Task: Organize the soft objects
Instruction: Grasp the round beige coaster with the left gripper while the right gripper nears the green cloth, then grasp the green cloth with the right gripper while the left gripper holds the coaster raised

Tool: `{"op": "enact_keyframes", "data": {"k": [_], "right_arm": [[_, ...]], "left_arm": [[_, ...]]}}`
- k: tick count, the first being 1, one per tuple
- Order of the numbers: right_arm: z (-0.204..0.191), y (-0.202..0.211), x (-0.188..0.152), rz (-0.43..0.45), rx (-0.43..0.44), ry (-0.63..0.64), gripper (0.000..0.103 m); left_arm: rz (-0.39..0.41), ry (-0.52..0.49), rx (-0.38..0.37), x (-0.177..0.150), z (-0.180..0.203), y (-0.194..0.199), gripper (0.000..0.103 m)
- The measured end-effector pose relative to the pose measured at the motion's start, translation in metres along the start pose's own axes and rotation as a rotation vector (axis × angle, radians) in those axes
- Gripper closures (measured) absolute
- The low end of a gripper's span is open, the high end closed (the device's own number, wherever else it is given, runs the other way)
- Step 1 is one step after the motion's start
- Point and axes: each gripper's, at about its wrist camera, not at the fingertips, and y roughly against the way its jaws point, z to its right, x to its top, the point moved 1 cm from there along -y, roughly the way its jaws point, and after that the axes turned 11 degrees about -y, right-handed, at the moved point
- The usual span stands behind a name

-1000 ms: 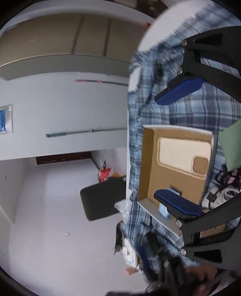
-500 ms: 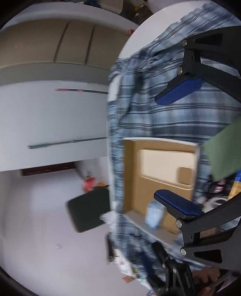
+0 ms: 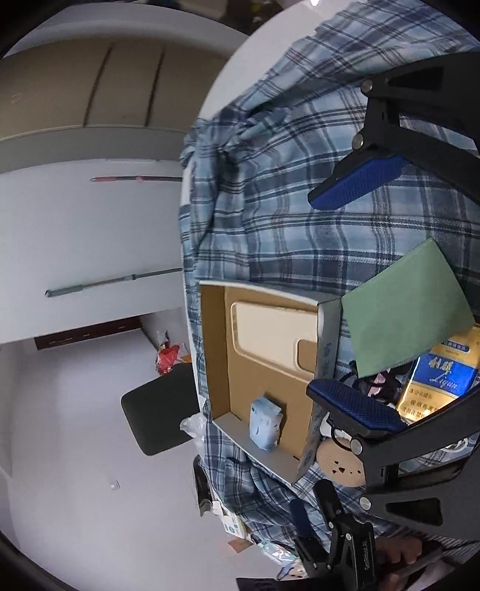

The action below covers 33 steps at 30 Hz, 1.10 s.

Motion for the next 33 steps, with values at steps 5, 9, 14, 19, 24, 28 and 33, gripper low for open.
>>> {"op": "enact_keyframes", "data": {"k": [5,9,14,19,24,28,33], "right_arm": [[0.009,-0.006,-0.001,-0.024,-0.005,-0.042,0.011],[0.006,-0.004,-0.002,-0.014,-0.016,-0.025,0.011],[0.007,-0.008,-0.002,-0.034,-0.022,-0.028,0.011],[0.008,-0.009,-0.003,-0.040,-0.038,-0.031,0.011],[0.008,-0.011,-0.003,-0.048,-0.040,-0.027,0.011],[0.012,-0.015,-0.004,-0.077,-0.044,-0.043,0.011],[0.016,-0.016,-0.003,-0.087,-0.013,-0.067,0.016]], "left_arm": [[-0.075,-0.062,-0.025,-0.006,0.008,-0.013,0.015],[-0.097,-0.089,-0.038,-0.008,0.013,-0.018,0.015],[-0.155,-0.124,-0.045,-0.011,0.022,-0.031,0.015],[-0.215,-0.123,-0.085,-0.014,0.023,-0.044,0.015],[-0.204,-0.130,-0.068,-0.015,0.023,-0.042,0.020],[-0.110,-0.150,-0.020,-0.012,0.026,-0.021,0.022],[0.082,-0.199,-0.009,-0.008,0.038,0.017,0.022]]}}
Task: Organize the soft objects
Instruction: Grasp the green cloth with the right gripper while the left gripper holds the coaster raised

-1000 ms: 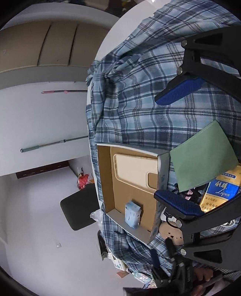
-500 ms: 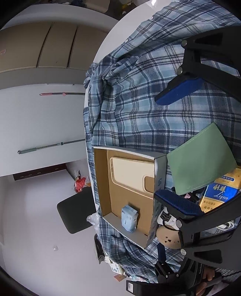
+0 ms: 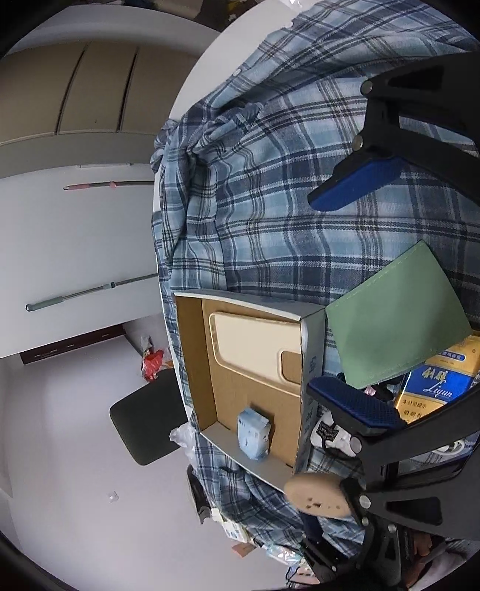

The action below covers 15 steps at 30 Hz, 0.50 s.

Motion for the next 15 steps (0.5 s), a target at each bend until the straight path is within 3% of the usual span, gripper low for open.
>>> {"op": "enact_keyframes", "data": {"k": [6,12,15], "right_arm": [[-0.001,-0.007,-0.001,-0.067,0.069,-0.003,0.032],[-0.003,-0.022,-0.006,-0.168,0.119,-0.001,0.037],[-0.005,-0.031,-0.012,-0.219,0.086,0.017,0.037]], "left_arm": [[0.180,0.045,-0.002,0.008,-0.002,0.033,0.022],[0.263,0.088,0.023,0.008,-0.006,0.048,0.022],[0.279,0.088,0.045,0.007,-0.007,0.051,0.022]]}}
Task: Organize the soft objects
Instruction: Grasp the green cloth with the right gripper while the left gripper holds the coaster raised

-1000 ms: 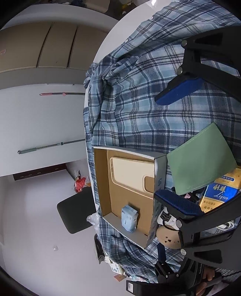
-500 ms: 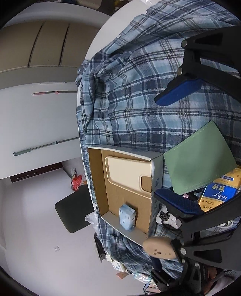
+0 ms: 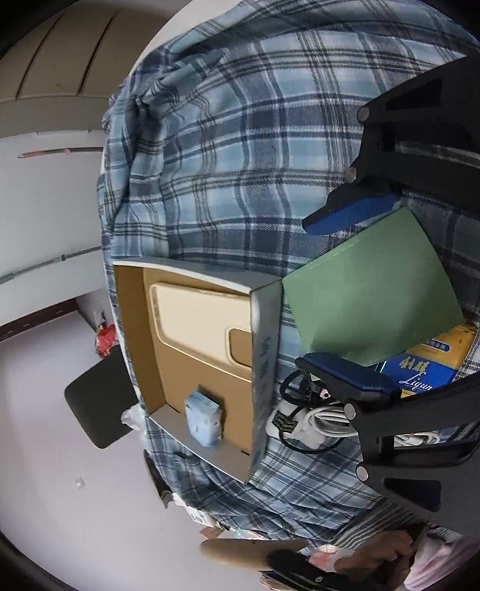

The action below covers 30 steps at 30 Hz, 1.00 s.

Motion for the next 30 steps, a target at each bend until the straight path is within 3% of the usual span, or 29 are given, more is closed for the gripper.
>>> {"op": "enact_keyframes", "data": {"k": [8,12,15,17,25,30], "right_arm": [[-0.005,-0.007,-0.002,-0.037,0.009,0.026,0.031],[-0.003,-0.013,-0.002,-0.079,0.033,0.033,0.028],[-0.008,-0.014,-0.005,-0.087,0.036,0.060,0.028],[-0.013,-0.013,-0.007,-0.094,0.048,0.085,0.028],[-0.024,-0.012,-0.014,-0.126,0.063,0.173,0.027],[-0.026,-0.011,-0.018,-0.157,0.077,0.204,0.022]], "left_arm": [[0.000,0.023,-0.003,-0.002,-0.004,0.000,0.022],[0.045,0.033,0.003,-0.001,-0.006,0.008,0.022],[0.075,0.032,0.062,0.000,-0.006,0.014,0.022],[0.093,0.038,0.051,0.001,-0.007,0.017,0.022],[0.081,0.034,0.053,0.000,-0.006,0.014,0.022],[0.072,0.044,0.045,-0.002,-0.008,0.012,0.022]]}}
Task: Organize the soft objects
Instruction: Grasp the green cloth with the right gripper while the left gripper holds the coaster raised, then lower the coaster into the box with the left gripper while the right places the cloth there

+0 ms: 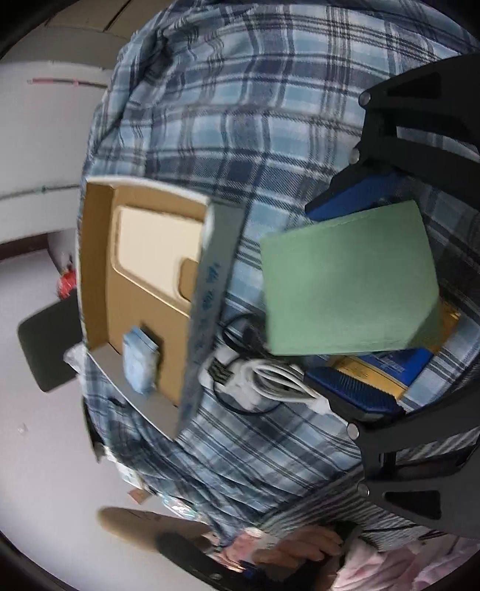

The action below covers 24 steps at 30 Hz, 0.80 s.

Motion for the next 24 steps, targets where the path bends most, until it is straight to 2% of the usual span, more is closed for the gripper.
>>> {"op": "enact_keyframes", "data": {"k": [2,5,10,14,18,20,22,24], "right_arm": [[-0.003,-0.002,-0.003,-0.029,0.011,0.020,0.022],[-0.003,-0.002,-0.003,-0.006,-0.015,0.018,0.031],[0.007,0.003,0.000,0.012,0.001,-0.030,0.032],[0.002,0.019,0.001,0.112,-0.017,-0.012,0.032],[-0.016,0.044,-0.003,0.280,-0.078,0.069,0.032],[-0.019,0.051,-0.002,0.308,-0.061,0.056,0.032],[-0.019,0.048,0.000,0.285,-0.069,0.017,0.032],[-0.020,0.038,0.000,0.213,-0.063,-0.023,0.032]], "left_arm": [[0.000,-0.001,-0.002,0.000,0.000,0.000,0.022],[0.001,-0.010,-0.005,0.000,0.001,0.000,0.022],[0.007,-0.019,-0.004,0.000,0.002,0.002,0.022],[0.011,-0.013,-0.003,0.000,0.001,0.002,0.022],[0.008,-0.011,0.000,0.000,0.000,0.002,0.022],[0.005,-0.010,0.000,0.000,-0.001,0.001,0.022],[0.000,-0.012,-0.001,0.000,-0.001,0.000,0.022],[0.002,-0.012,-0.002,0.000,-0.001,0.000,0.022]]}}
